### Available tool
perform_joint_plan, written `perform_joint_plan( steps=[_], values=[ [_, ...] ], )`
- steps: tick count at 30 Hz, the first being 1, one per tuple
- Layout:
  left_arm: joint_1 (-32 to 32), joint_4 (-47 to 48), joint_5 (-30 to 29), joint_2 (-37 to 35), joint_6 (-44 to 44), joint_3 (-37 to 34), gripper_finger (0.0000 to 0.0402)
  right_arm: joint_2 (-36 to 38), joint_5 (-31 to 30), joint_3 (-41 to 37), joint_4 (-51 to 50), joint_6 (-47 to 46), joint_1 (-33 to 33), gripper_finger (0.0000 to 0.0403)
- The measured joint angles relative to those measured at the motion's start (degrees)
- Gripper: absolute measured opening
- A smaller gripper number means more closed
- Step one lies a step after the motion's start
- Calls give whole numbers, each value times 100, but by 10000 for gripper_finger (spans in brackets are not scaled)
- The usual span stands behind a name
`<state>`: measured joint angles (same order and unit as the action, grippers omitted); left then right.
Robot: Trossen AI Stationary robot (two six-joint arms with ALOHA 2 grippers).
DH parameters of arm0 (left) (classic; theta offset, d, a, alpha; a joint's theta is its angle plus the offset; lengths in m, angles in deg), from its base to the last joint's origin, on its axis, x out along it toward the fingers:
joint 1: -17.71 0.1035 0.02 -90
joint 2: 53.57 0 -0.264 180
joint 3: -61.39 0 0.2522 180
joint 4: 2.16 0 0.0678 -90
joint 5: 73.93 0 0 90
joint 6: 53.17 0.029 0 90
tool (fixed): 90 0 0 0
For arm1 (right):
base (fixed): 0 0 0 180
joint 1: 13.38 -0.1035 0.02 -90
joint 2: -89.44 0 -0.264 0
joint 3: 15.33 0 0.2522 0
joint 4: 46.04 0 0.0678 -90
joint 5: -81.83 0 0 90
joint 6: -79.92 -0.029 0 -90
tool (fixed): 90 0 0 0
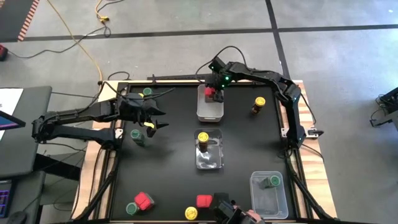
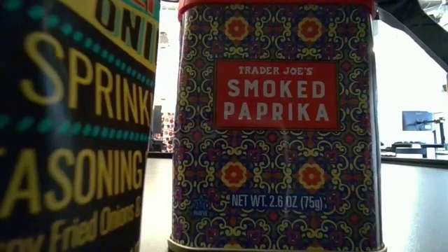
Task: Sort spices by type
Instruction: Put the top right red seasoning can into the white bin
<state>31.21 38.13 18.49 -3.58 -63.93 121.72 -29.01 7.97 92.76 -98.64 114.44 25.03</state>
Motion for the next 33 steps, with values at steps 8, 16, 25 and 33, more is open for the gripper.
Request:
perform_joint_plan(
  steps=[8, 16, 25, 33],
  values=[
    [-2, -2, 0, 0, 0, 0, 276, 0, -2, 0, 6, -43, 68, 251],
    [0, 0, 0, 0, 0, 0, 276, 0, -2, 0, 27, -58, 63, 251],
    [0, -1, 0, 0, 0, 0, 276, 0, 0, -1, 65, 48, 57, 251],
    [0, -1, 0, 0, 2, 0, 276, 0, 0, -2, 78, 47, 57, 263]
  ],
)
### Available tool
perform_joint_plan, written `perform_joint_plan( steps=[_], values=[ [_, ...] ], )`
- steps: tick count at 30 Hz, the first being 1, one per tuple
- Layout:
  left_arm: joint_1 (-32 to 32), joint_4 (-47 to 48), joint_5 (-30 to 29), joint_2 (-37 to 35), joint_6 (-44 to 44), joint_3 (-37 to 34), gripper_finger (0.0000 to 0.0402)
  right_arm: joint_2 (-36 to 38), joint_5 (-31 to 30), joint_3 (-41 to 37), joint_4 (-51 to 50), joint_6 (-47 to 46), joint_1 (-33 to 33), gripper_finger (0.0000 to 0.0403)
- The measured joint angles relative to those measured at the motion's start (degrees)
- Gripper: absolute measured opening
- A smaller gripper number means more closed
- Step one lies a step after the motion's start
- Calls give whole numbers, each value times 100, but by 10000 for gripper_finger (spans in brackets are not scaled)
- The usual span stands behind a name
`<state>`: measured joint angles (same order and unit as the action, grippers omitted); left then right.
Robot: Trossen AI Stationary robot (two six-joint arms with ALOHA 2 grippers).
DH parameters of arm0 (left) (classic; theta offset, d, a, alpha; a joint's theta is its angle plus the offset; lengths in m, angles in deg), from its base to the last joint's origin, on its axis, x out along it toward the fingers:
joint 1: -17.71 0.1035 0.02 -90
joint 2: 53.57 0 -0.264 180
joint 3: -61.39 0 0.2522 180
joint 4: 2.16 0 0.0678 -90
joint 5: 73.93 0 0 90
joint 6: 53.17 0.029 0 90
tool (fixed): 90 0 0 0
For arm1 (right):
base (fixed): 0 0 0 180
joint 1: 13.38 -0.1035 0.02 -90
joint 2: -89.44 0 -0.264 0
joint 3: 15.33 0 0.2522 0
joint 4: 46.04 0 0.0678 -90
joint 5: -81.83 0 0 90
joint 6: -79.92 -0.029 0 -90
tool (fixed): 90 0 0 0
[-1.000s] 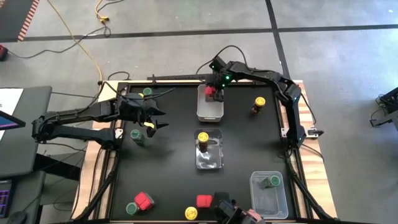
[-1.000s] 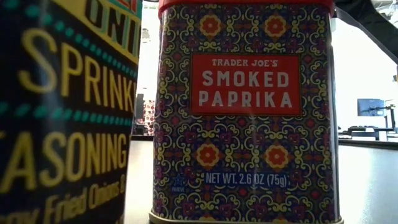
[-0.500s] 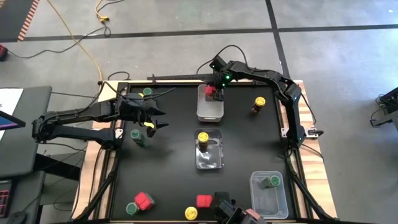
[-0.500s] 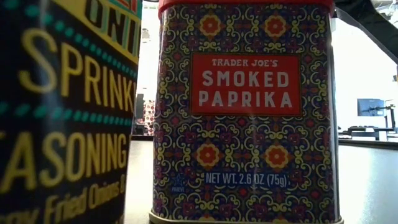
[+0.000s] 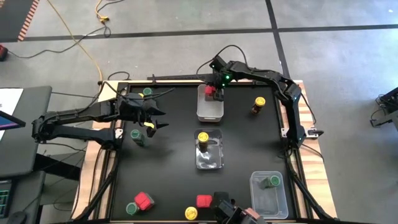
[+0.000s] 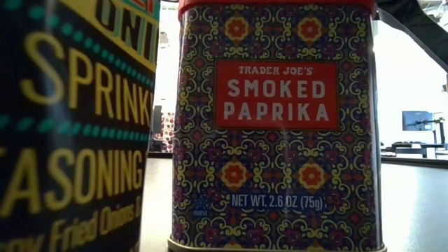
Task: Sort spices by type
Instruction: Put the top right red seasoning can into the white bin
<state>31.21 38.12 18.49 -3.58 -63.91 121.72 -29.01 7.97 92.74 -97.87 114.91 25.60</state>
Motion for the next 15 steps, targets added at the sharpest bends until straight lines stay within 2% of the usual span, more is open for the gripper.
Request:
perform_joint_plan(
  steps=[7, 15],
  values=[
    [0, 0, 0, 0, 0, 0, 276, 0, 1, 0, 4, 0, 0, 292],
    [0, 0, 0, 0, 0, 0, 276, 7, 2, 0, -7, 0, 2, 296]
  ],
)
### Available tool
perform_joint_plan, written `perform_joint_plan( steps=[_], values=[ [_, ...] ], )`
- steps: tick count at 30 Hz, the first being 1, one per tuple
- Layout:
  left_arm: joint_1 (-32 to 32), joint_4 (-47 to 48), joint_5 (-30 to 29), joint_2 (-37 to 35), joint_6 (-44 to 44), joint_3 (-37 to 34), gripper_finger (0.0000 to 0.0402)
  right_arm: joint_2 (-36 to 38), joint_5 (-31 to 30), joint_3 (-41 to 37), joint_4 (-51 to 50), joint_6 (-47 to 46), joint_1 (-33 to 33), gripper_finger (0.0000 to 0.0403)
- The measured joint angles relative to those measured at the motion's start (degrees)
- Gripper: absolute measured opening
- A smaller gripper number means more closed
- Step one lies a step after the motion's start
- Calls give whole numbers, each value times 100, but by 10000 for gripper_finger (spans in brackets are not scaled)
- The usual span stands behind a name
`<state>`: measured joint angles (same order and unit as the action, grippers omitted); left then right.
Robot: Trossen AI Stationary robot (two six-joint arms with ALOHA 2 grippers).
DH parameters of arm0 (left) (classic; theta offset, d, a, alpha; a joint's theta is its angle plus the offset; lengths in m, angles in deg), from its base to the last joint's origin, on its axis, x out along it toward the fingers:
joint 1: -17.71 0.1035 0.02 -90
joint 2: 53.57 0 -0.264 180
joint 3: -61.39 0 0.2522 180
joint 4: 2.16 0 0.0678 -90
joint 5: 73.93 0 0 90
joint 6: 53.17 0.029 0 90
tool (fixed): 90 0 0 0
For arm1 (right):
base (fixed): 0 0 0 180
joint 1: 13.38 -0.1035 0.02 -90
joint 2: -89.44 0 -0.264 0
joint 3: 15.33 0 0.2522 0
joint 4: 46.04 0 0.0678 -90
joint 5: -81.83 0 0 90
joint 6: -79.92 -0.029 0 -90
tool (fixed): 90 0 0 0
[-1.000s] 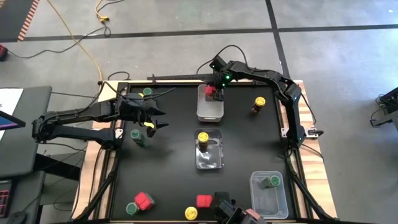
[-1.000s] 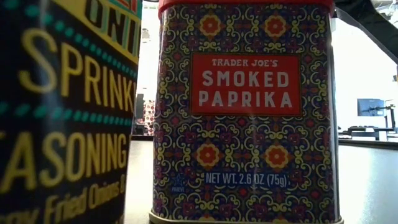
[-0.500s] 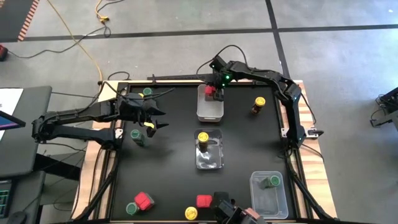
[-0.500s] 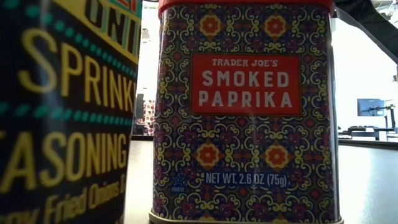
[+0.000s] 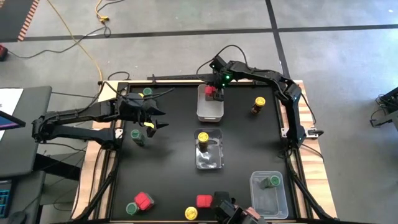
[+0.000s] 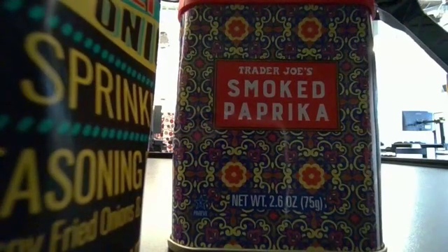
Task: Sort spices by type
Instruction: Put the top right red seasoning can into the white bin, then put the top left yellow seasoning bottle into the black bin
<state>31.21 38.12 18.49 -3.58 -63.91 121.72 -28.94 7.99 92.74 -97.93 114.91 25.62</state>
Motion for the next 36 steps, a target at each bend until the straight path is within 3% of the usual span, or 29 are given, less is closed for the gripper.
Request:
perform_joint_plan(
  steps=[11, 19, 25, 36],
  values=[
    [0, 1, 0, 0, 0, 0, 276, 4, -2, 55, -107, -2, 0, 297],
    [-1, 1, -2, 0, 0, 0, 276, 14, -1, 562, -434, -46, 4, 297],
    [-1, 2, -1, 0, 0, 0, 276, 15, 0, 1146, -1225, -76, 20, 297],
    [-2, 1, 0, 0, 0, 0, 276, 15, 113, 1632, -2560, -2046, 326, 297]
  ],
)
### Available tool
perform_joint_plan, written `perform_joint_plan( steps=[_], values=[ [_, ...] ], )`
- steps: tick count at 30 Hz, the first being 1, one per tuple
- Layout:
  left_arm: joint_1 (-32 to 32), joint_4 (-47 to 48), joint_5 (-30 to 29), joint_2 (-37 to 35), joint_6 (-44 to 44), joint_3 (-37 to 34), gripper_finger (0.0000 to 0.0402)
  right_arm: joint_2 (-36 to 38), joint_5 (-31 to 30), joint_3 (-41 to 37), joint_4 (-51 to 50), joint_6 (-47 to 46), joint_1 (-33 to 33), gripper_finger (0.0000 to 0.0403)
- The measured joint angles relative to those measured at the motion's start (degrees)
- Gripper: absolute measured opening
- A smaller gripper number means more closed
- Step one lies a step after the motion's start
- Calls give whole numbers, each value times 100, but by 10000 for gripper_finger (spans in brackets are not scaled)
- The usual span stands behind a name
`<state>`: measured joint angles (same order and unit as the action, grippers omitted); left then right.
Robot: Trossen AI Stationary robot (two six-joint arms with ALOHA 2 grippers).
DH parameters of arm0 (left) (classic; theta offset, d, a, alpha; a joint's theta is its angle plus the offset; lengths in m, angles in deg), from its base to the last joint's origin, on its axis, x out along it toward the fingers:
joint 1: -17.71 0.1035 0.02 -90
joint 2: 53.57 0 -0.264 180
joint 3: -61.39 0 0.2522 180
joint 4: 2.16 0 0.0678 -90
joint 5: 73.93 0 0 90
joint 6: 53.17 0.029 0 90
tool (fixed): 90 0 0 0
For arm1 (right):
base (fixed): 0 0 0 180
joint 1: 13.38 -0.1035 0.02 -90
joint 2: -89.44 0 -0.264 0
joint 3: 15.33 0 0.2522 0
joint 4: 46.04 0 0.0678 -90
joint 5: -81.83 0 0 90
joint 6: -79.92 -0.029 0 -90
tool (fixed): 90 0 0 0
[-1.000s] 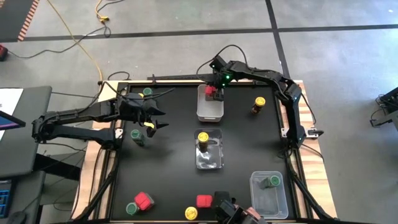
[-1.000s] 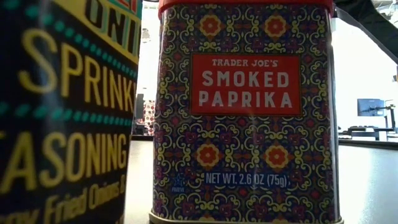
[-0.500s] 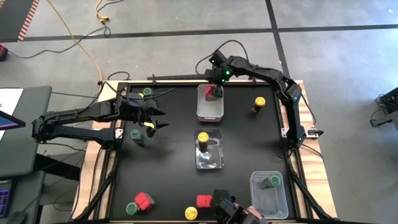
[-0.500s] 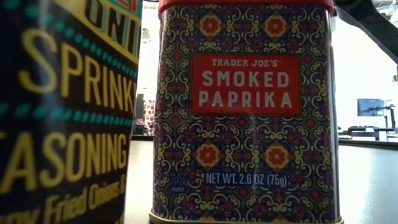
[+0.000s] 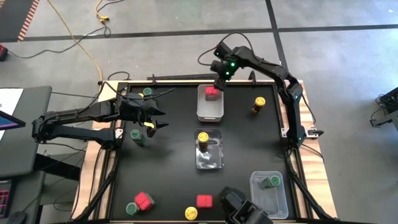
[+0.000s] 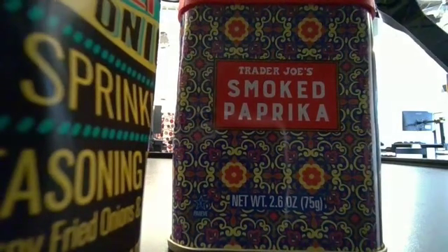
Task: Sort spices by type
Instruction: Put the top left yellow seasoning bottle into the black bin
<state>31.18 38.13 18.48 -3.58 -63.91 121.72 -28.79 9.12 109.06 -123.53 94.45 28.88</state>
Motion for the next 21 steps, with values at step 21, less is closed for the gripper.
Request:
perform_joint_plan(
  steps=[21],
  values=[
    [0, -7, -2, -2, 0, 0, 276, 2501, -1240, -2202, 193, -2423, -1174, 297]
  ],
)
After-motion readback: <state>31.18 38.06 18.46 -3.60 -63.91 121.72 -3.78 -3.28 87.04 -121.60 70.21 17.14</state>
